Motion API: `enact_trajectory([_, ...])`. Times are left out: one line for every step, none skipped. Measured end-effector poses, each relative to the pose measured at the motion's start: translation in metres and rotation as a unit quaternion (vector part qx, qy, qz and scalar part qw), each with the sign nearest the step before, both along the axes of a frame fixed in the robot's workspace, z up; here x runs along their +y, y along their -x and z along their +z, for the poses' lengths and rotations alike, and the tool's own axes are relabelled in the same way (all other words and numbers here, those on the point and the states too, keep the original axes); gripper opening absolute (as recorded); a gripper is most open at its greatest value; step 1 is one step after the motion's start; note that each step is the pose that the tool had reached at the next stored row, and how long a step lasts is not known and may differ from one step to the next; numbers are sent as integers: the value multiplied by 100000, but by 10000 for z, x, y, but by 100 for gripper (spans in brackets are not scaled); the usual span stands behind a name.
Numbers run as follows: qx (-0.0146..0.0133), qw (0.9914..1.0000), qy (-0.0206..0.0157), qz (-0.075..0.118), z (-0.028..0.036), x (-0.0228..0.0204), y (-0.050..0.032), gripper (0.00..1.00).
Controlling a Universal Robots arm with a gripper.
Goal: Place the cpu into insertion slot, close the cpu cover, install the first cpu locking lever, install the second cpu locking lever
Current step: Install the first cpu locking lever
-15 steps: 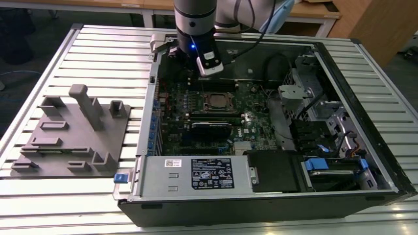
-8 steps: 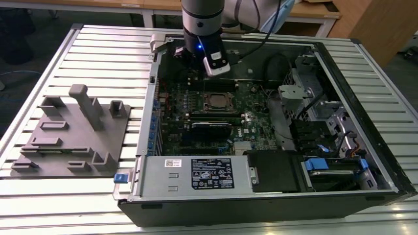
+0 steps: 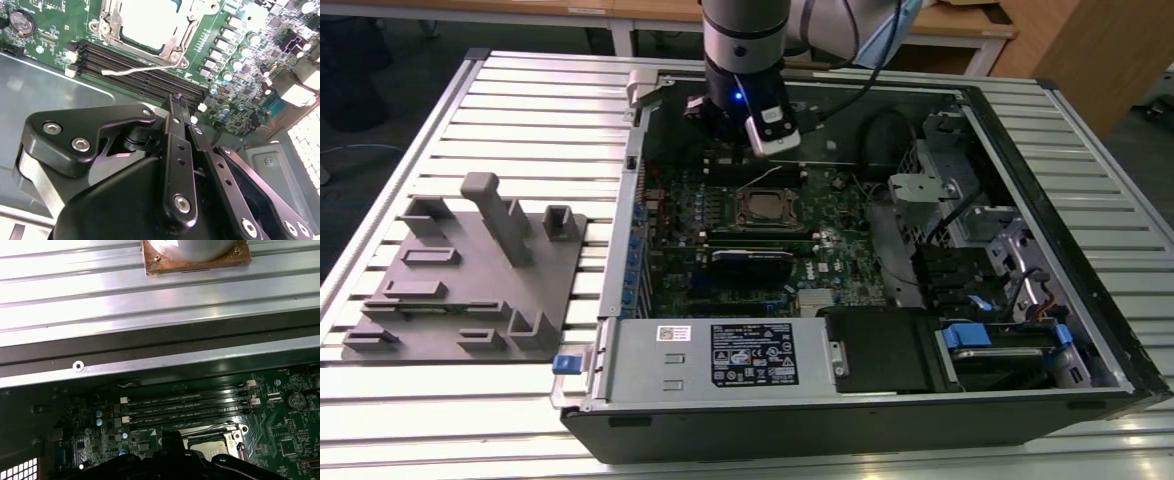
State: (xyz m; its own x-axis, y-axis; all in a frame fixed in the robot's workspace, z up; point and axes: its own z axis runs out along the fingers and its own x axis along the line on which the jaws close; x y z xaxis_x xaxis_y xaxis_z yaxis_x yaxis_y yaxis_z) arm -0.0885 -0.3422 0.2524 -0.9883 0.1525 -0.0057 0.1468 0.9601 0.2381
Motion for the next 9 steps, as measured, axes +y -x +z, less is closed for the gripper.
enact_trajectory([-1,100000,-2,-6,0,0,0,11])
enact_trajectory([-2,100000,-4,-6,0,0,0,11])
enact_trajectory([-2,100000,-4,-7,0,0,-1,11])
enact_trajectory([-1,100000,-2,-6,0,1,-1,11])
enact_trajectory([0,100000,-1,-3,-1,1,-1,11])
enact_trajectory([-3,100000,1,-5,-4,1,-1,11])
enact_trajectory([-3,100000,14,-4,-7,1,-2,11])
enact_trajectory([-1,100000,29,-2,-10,1,-1,11])
enact_trajectory([2,100000,34,-2,-13,0,-1,11])
